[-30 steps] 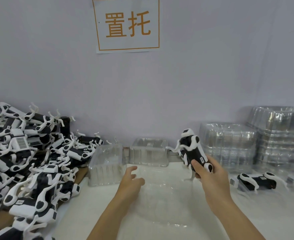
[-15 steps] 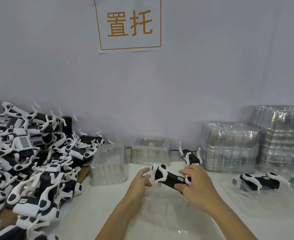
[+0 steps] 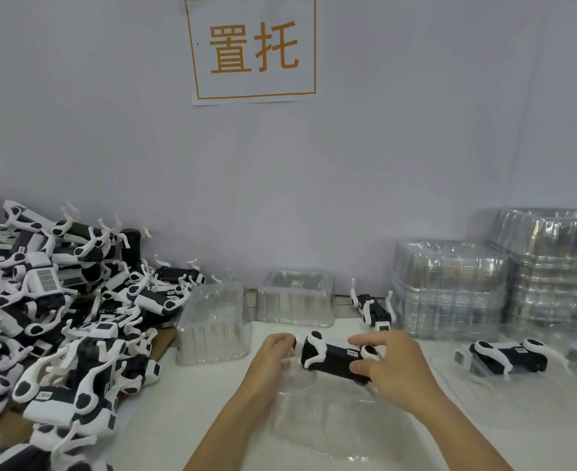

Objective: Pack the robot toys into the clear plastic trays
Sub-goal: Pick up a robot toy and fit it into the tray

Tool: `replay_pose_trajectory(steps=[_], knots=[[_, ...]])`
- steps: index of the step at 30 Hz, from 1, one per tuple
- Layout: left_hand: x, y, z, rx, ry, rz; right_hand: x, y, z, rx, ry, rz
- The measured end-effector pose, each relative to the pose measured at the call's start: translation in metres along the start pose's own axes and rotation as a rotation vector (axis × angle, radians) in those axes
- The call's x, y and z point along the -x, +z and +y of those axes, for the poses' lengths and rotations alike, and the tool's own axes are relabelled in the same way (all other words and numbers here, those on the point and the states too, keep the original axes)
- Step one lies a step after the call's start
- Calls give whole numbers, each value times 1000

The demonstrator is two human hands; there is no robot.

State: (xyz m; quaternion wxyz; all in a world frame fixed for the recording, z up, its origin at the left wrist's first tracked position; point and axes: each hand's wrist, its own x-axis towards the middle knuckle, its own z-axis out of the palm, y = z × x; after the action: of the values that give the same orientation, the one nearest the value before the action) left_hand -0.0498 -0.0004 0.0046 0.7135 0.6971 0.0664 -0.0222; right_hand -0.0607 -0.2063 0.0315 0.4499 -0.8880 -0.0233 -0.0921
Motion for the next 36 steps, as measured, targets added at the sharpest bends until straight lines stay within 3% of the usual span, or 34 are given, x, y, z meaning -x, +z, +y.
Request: replay_pose_trajectory(steps=[4, 30, 33, 36], knots=[[0, -1, 1, -45, -4, -9, 1, 6, -1, 109, -12, -27], [-6, -4, 11, -192, -63, 2, 1, 11, 2, 150, -81, -20], [-1, -2, 11, -204, -3, -5, 3, 10, 1, 127, -85, -25], [3, 2, 11, -295, 192, -7, 5, 9, 0, 100, -127, -13]])
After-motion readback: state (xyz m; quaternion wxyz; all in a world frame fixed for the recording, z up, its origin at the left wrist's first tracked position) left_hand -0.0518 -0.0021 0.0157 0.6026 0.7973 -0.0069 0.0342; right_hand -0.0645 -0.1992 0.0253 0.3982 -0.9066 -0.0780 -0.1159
